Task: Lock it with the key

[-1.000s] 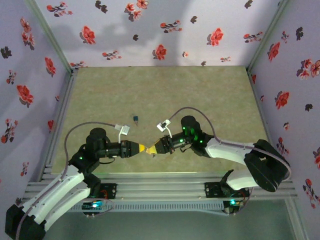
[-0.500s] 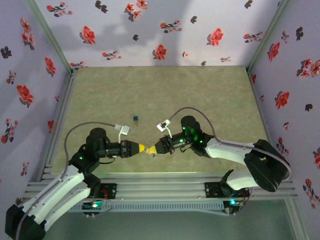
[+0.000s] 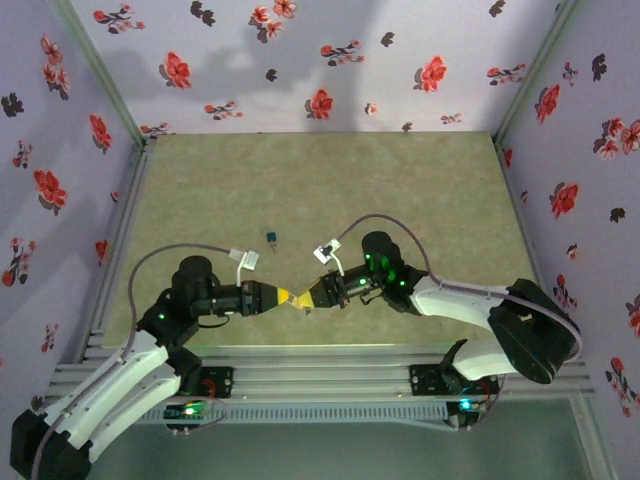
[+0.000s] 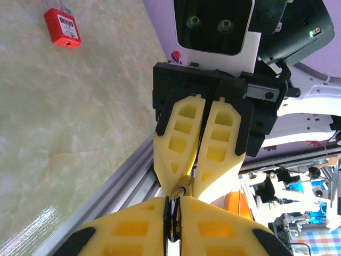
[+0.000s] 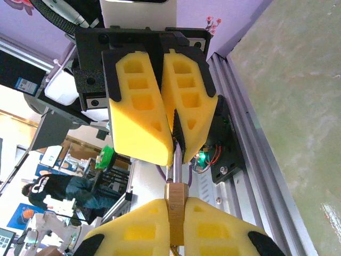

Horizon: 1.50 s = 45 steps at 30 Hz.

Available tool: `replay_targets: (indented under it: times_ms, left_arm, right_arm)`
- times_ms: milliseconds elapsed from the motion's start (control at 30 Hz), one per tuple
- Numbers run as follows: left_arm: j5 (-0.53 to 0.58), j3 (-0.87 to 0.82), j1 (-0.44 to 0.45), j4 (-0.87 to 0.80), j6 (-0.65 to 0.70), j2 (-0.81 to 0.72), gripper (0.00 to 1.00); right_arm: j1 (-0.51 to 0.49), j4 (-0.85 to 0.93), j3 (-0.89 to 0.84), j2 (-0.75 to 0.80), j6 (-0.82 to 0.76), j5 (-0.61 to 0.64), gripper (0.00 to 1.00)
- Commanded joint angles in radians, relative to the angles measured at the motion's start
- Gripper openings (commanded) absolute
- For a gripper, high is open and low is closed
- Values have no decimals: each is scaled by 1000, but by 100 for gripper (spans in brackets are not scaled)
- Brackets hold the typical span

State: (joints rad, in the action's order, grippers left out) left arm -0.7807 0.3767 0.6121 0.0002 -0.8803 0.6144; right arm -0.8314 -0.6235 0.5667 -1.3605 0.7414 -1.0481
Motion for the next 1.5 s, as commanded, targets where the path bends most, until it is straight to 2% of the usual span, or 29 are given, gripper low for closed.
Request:
replay_targets:
  times_ms: [0, 167, 333, 800, 1233, 1467]
  left_arm:
    - [-21, 1, -6, 11, 11, -13, 13]
    - [-21, -1, -6, 10, 13, -13, 9]
    - [-22, -1, -6, 8, 15, -13, 0]
    - [-21, -39, 20, 81, -13, -48, 0]
    - [-13, -72, 61, 191, -75, -46, 0]
    - [26, -73, 123, 232, -85, -40, 0]
  right_arm:
    - [-6, -49, 10, 25, 1, -27, 0]
    - [-7, -56, 8, 27, 6, -27, 0]
    - [-3, -83, 3, 34, 28, -31, 0]
    - [9, -250, -23, 28, 140, -63, 0]
    - [8, -243, -21, 17, 130, -46, 0]
    - [9, -245, -25, 26, 125, -31, 0]
